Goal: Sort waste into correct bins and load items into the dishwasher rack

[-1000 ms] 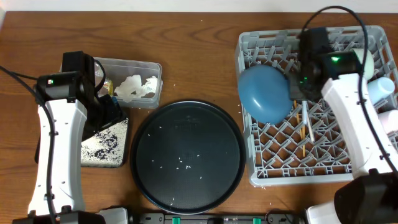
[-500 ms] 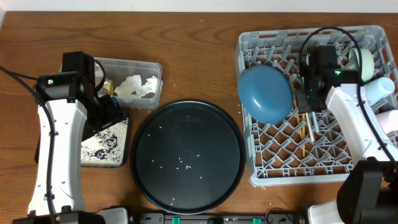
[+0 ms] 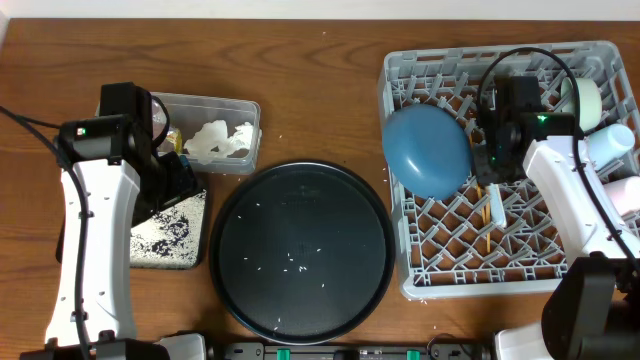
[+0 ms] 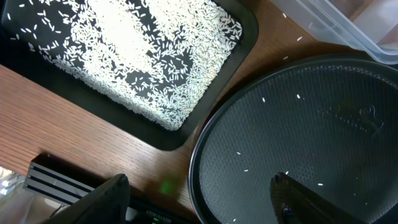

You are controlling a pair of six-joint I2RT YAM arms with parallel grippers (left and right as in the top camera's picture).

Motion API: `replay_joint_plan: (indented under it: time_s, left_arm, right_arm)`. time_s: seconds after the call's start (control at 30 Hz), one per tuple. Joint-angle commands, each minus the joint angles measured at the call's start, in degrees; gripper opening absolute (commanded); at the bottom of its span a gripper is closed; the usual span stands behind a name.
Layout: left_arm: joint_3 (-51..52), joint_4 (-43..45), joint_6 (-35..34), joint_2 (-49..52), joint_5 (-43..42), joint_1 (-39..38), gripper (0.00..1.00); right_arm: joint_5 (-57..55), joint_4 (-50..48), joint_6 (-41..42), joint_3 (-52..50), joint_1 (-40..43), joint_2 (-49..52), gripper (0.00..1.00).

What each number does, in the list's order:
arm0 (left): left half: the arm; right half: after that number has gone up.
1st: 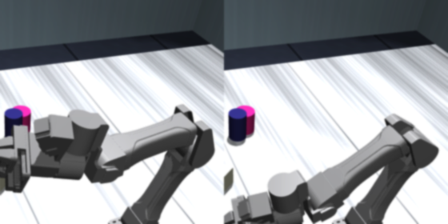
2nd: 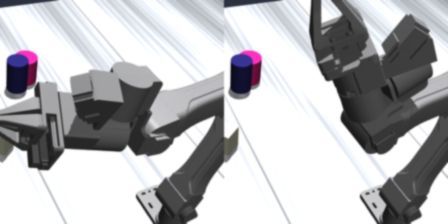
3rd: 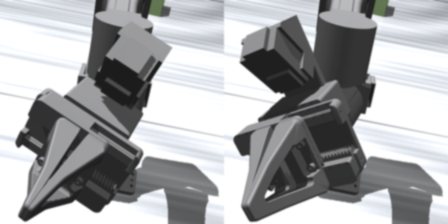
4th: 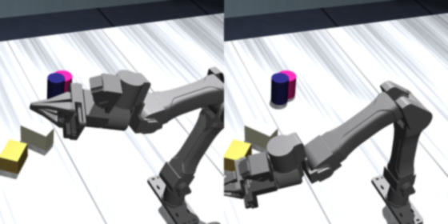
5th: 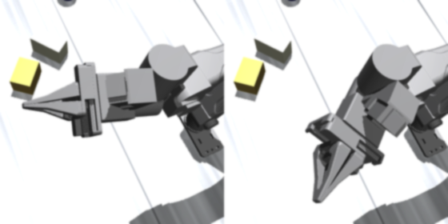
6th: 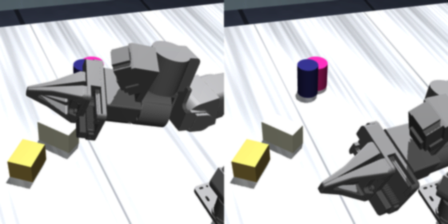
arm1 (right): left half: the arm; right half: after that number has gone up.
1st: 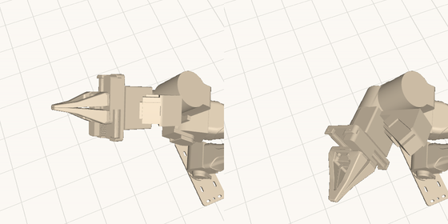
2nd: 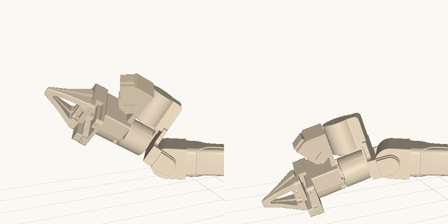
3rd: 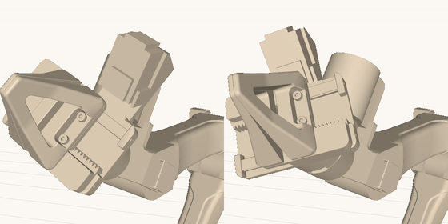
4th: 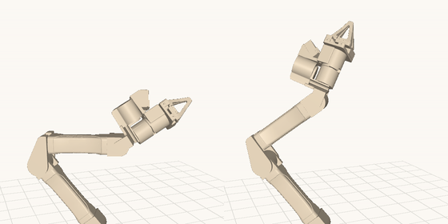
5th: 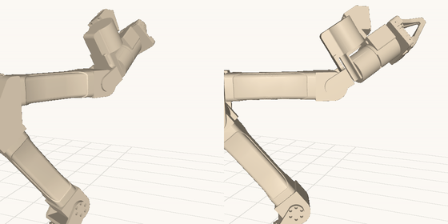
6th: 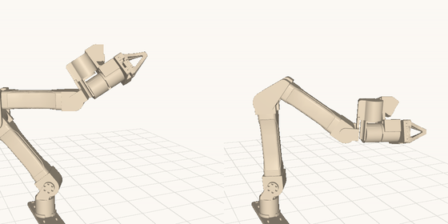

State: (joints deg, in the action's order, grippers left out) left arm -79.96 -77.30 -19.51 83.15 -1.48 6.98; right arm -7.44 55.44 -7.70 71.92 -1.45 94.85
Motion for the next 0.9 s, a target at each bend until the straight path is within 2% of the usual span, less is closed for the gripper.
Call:
replay_joint_plan:
  time_s: [0.0, 0.03, 0.13, 0.17, 0.27, 0.3, 0.37, 0.47, 0.6, 0.87]
  left_arm:
    - [0.24, 0.44, 0.31, -0.04, 0.44, -0.26, 0.73]
    - [0.24, 0.7, 1.14, -0.04, 0.46, -0.81, 0.73]
    - [0.24, 2.16, 2.36, -0.04, 0.46, -3.63, 0.74]
    - [0.24, 3.06, 2.86, -0.04, 0.44, -5.07, 0.74]
    - [0.24, 6.34, 3.41, -0.02, 0.46, -10.03, 0.75]
    - [0.24, 7.69, 3.58, 0.02, 0.46, -12.0, 0.81]
    - [0.22, 9.9, 5.01, 0.31, 0.5, -15.52, 0.86]
    - [0.13, 10.62, 6.47, 1.27, 0.5, -18.71, 0.92]
    - [0.13, 5.68, 6.84, 2.6, 1.01, -19.12, 0.98]
    - [0.46, -3.74, 6.54, 0.31, 1.57, -17.18, 0.98]
  right_arm:
    - [7.52, 0.07, 2.71, 1.25, 0.42, -1.73, 0.53]
    - [8.7, 0.04, 3.48, 1.55, 0.42, -2.05, 0.55]
    - [14.14, 0.07, 4.0, 2.99, 0.42, -3.39, 0.8]
    - [16.17, -0.11, 3.98, 3.41, 0.42, -3.87, 0.85]
    - [20.04, -1.55, 3.8, 4.39, 0.35, -5.27, 0.9]
    - [20.63, -2.19, 3.78, 4.74, 0.31, -5.66, 0.92]
    - [21.16, -3.19, 3.78, 5.7, 0.26, -6.12, 0.99]
    - [22.91, -3.61, 3.8, 7.63, 0.44, -6.14, 0.99]
    - [27.21, -1.95, 4.81, 9.31, 0.44, -6.67, 0.99]
    - [23.21, 7.06, 10.51, 9.16, 2.05, -11.47, 0.99]
